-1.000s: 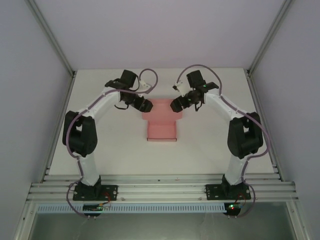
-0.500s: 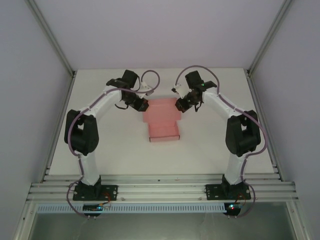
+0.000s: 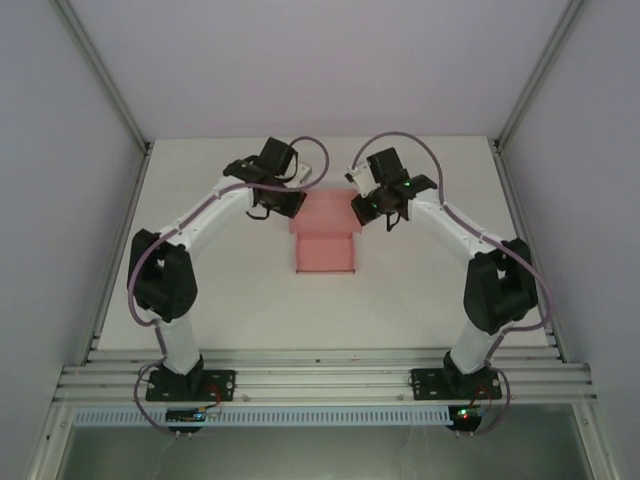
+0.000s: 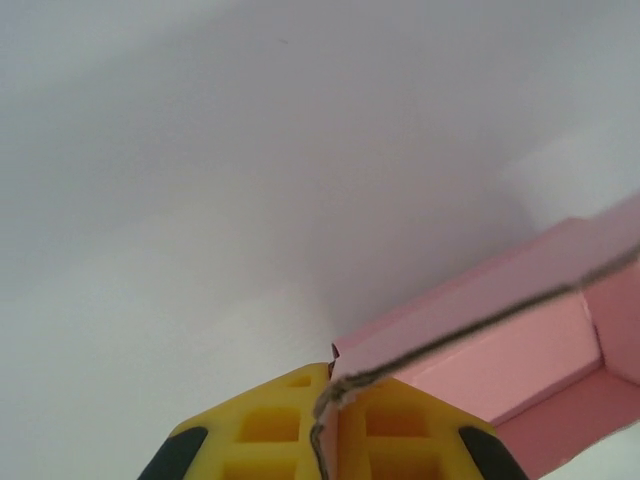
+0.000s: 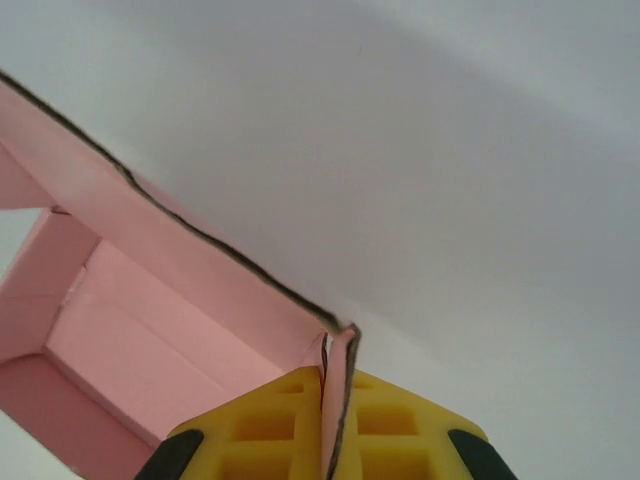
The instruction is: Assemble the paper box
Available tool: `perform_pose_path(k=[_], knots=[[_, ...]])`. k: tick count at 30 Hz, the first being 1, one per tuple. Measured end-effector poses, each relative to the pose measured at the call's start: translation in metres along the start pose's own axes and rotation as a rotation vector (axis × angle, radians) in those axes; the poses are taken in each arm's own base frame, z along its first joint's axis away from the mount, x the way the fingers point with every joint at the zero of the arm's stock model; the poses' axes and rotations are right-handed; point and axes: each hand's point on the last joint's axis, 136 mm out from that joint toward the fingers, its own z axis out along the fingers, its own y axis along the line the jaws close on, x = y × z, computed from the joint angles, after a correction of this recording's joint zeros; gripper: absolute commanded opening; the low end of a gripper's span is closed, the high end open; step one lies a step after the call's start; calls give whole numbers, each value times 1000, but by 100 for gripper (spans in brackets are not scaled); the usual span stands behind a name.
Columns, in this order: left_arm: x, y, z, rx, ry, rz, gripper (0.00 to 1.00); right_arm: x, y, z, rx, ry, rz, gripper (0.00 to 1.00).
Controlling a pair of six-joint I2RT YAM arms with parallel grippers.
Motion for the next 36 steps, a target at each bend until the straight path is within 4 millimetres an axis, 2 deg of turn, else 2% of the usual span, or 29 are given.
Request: perform_pose_path(k=[4,8,12,20,26,33,36], knots=[[-10,8,3,-81,-70,-200,0,-8,2,5,97,-85,136,0],[-3,11,16,-131,-139,-381,0,-8,5,12,174,-161,310,0],[1,6,18,-136,-196,-465,0,-4,3,16,194,-208,461,0],[-8,5,18,-138,-273,-499,0,-10,-1,19,181,-288,539,0],[-1,3,32,-106,-299,-491,0,1,-3,26,180,-300,546,0],[4,-1,32,-63,-339,-489,0,4,-3,30,194,-336,564,0],[14,0,33,-52,-339,-489,0,12,5,32,212,-336,563,0]])
